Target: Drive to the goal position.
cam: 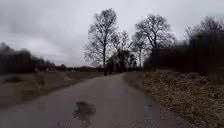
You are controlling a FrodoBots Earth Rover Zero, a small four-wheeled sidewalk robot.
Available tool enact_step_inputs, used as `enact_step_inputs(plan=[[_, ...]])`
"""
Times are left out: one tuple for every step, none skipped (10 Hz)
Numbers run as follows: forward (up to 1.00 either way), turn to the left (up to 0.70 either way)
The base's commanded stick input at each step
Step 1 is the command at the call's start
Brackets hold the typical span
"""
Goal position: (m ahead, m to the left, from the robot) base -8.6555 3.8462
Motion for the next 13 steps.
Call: enact_step_inputs(plan=[[1.00,0.00],[1.00,0.00],[1.00,0.00],[1.00,0.00],[1.00,0.00],[1.00,0.00],[1.00,0.00],[1.00,0.00],[1.00,0.00],[1.00,0.00],[1.00,0.00],[1.00,0.00],[1.00,0.00]])
